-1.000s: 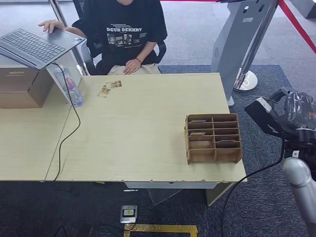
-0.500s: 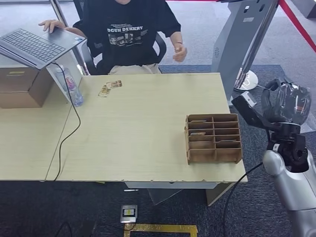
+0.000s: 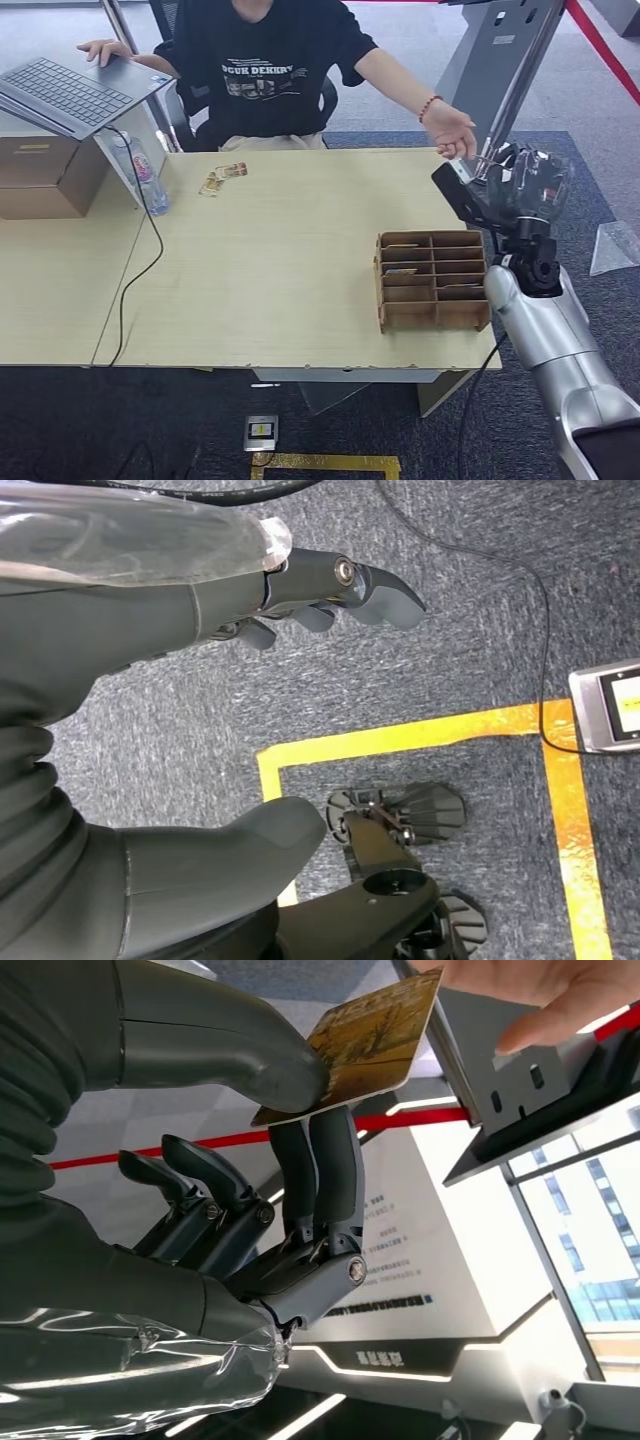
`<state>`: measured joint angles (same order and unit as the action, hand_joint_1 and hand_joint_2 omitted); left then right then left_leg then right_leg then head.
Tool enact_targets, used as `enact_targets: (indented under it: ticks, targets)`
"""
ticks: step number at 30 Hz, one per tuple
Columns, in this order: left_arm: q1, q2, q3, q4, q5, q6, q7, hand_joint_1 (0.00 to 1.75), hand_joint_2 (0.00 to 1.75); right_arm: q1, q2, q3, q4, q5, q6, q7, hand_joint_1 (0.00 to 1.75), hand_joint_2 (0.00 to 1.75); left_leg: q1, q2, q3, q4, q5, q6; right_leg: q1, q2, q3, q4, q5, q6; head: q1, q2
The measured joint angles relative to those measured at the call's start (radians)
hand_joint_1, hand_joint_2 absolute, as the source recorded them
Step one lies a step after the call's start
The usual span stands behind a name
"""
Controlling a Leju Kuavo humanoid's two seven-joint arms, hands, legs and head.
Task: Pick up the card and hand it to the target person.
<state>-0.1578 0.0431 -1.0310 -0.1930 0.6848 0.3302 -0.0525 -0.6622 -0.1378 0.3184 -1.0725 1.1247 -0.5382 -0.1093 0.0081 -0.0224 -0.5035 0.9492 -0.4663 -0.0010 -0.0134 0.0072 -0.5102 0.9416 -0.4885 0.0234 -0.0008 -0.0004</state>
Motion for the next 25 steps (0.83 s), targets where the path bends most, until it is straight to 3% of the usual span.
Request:
enact_targets:
  ticks: [15, 19, 21, 23, 25]
  targets:
    - [-0.011, 0.006, -0.016, 0.0, -0.005, -0.025, -0.011, 0.0, 1.75, -0.196, 0.088, 0.074, 0.294, 0.058, 0.07, 0.041, 1.75, 1.75, 0.0, 0.0, 0.0, 0.0, 0.0, 0.0, 0.0, 0.0, 0.0, 0.001, 0.0, 0.0, 0.0, 0.0]
    - [-0.008, 0.013, -0.016, 0.0, -0.003, -0.034, -0.018, 0.0, 1.75, -0.219, 0.107, 0.09, 0.34, 0.055, 0.095, 0.035, 1.67, 1.75, 0.0, 0.0, 0.0, 0.0, 0.0, 0.0, 0.0, 0.0, -0.001, 0.001, 0.0, 0.0, 0.0, 0.0]
    - [-0.008, 0.016, -0.016, 0.0, -0.002, -0.036, -0.019, 0.0, 1.75, -0.226, 0.115, 0.096, 0.357, 0.042, 0.119, 0.018, 1.18, 1.75, 0.0, 0.0, 0.0, 0.0, 0.0, 0.0, 0.0, 0.0, -0.001, 0.001, 0.0, 0.0, 0.0, 0.0]
    - [-0.008, 0.018, -0.016, 0.0, -0.001, -0.037, -0.021, 0.0, 1.75, -0.231, 0.121, 0.102, 0.373, 0.022, 0.158, -0.004, 0.37, 1.75, 0.0, 0.0, 0.0, 0.0, 0.0, 0.0, 0.0, 0.0, -0.001, 0.001, 0.0, 0.0, 0.0, 0.0]
    - [-0.007, 0.019, -0.016, 0.0, 0.001, -0.037, -0.023, 0.0, 1.75, -0.233, 0.125, 0.106, 0.383, 0.005, 0.195, -0.018, 0.01, 1.75, 0.0, 0.0, 0.0, 0.0, 0.0, 0.0, 0.0, 0.0, -0.001, 0.001, 0.0, 0.0, 0.0, 0.0]
